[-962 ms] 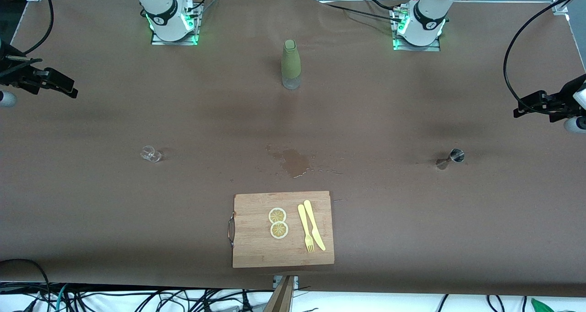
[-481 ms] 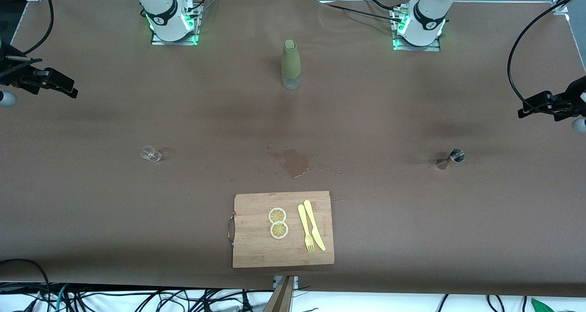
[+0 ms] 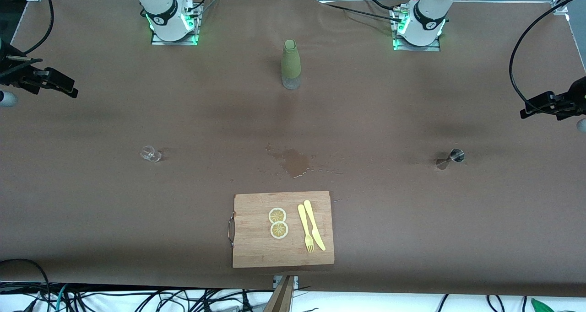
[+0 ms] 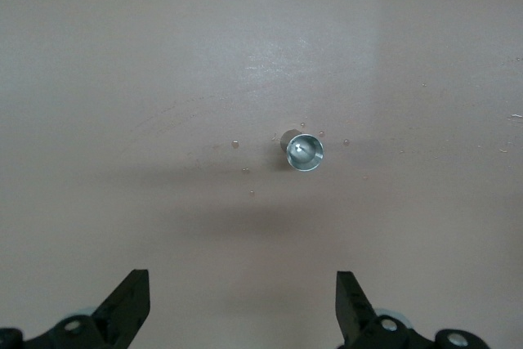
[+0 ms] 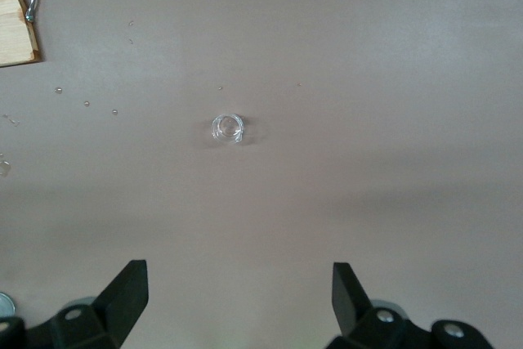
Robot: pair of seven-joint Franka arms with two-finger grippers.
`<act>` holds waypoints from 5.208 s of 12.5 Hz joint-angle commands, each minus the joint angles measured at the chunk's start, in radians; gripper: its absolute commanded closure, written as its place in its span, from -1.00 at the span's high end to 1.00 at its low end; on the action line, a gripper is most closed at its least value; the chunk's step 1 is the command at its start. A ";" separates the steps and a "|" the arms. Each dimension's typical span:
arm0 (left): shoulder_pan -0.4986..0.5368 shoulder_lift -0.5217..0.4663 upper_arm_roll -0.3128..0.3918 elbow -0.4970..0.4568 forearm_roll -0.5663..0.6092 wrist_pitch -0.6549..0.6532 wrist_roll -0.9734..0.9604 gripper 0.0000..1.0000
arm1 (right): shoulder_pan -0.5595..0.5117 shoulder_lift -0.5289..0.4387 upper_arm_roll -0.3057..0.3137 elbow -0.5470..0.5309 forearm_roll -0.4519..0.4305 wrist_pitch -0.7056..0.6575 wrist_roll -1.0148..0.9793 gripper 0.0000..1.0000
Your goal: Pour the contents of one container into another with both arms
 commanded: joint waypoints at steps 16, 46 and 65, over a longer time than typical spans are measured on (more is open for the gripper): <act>0.098 0.126 0.079 0.005 -0.147 0.177 0.659 1.00 | 0.003 0.052 -0.011 0.012 0.013 -0.067 -0.541 1.00; 0.201 0.731 0.084 -0.121 -1.176 0.056 2.525 1.00 | -0.373 0.785 -0.020 0.021 0.919 -0.044 -2.310 1.00; 0.140 0.817 0.084 -0.121 -1.325 0.025 2.576 -0.89 | -0.335 0.948 0.014 0.106 1.008 0.022 -2.533 0.99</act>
